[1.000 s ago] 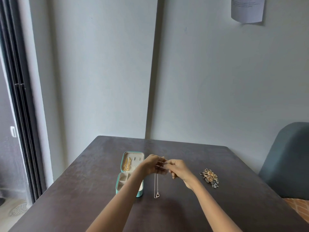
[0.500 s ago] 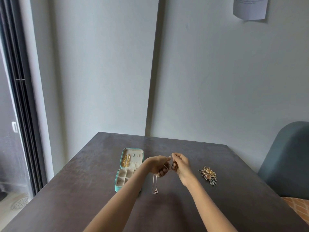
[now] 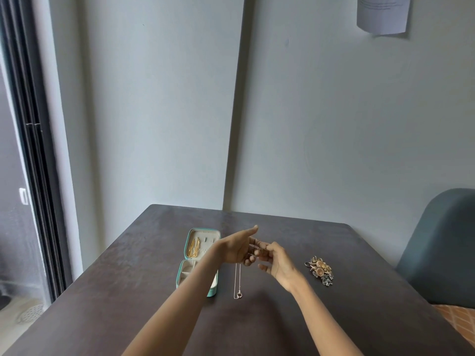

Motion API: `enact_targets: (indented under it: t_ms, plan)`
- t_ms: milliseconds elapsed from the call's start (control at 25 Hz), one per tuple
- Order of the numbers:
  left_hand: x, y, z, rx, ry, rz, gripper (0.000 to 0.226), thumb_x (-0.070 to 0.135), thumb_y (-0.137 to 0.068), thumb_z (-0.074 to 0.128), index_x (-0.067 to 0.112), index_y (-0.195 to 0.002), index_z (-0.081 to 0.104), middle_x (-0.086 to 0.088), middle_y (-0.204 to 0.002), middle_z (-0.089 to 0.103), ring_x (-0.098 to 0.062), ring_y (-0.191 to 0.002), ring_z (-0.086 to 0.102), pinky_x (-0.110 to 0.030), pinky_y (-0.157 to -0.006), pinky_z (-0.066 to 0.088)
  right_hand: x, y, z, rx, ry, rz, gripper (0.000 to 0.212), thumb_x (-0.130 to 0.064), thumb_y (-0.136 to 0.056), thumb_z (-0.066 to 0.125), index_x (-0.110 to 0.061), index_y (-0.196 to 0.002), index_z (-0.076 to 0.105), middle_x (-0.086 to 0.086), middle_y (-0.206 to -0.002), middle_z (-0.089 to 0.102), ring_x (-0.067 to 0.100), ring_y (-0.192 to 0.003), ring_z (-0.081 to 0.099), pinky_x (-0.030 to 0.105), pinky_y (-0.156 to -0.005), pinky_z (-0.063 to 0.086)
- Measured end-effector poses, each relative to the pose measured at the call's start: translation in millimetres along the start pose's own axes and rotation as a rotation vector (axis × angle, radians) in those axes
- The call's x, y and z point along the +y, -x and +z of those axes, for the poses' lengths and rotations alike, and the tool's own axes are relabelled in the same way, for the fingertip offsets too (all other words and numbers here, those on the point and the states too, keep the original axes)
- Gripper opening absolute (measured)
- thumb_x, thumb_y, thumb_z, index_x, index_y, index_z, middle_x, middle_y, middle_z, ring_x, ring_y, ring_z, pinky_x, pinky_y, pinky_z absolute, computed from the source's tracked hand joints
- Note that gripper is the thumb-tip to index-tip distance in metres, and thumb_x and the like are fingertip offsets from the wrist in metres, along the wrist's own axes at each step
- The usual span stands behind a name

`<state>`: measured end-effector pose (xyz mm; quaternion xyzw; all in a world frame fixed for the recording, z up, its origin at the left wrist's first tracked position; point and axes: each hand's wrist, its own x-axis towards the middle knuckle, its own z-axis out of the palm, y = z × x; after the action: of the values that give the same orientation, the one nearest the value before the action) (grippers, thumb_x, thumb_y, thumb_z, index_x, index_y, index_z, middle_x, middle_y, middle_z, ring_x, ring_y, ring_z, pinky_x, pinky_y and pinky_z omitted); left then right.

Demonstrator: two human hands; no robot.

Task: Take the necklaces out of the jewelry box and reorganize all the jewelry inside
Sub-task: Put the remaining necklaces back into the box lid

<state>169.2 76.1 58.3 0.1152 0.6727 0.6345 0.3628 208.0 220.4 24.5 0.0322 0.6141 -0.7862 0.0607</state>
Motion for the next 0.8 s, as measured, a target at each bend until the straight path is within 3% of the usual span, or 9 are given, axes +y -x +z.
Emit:
enact_targets:
  t_ms: [160,360,520,680,800]
  plan:
    - [3,5,1,0.036,-0.011,-0.012,0.042,0.047,-0.097,0.036,0.016,-0.074,0.053,0.004,-0.053,0.042,-0.009,-0.047,0.039,-0.019,-0.050,0.031,1,-1,-3,-0.067,0.098,-0.011,0.017,-0.023,-0.091,0.057,-0.013,-0.086,0.070,-0.003,-0.076,0.067,0.008,-0.071,0.058,0.025,-0.063,0.048]
    - [7,1,-1,0.081,0.006,-0.013,0.028,0.029,-0.099,0.041,0.016,-0.076,0.053,0.007,-0.047,0.035,-0.006,-0.043,0.031,-0.015,-0.044,0.030,2,-10,1,0.090,0.163,-0.087,0.011,-0.022,-0.088,0.063,-0.014,-0.082,0.067,0.001,-0.075,0.062,0.009,-0.069,0.056,0.021,-0.062,0.047]
    - [13,-6,-3,0.280,0.004,-0.016,0.024,0.016,-0.097,0.048,0.008,-0.077,0.057,-0.002,-0.060,0.039,-0.009,-0.046,0.038,-0.019,-0.042,0.039,4,-17,5,0.219,0.094,-0.044,0.009,-0.016,-0.084,0.067,-0.012,-0.076,0.066,0.004,-0.069,0.060,0.012,-0.065,0.056,0.021,-0.059,0.048]
    - [20,-7,-3,0.303,-0.131,-0.003,0.021,-0.003,-0.092,0.049,0.002,-0.072,0.054,-0.008,-0.061,0.043,-0.012,-0.048,0.043,-0.021,-0.040,0.047,11,-21,10,0.284,-0.024,0.006,0.010,-0.010,-0.080,0.070,-0.011,-0.073,0.063,0.001,-0.060,0.061,0.011,-0.060,0.055,0.022,-0.055,0.046]
    - [26,-7,-8,0.383,-0.252,0.037,0.023,-0.012,-0.089,0.045,0.003,-0.071,0.046,-0.010,-0.059,0.042,-0.012,-0.038,0.046,-0.026,-0.041,0.050,15,-21,12,0.320,-0.094,0.041,0.012,-0.009,-0.078,0.071,-0.011,-0.071,0.061,0.001,-0.061,0.061,0.012,-0.059,0.054,0.022,-0.055,0.044]
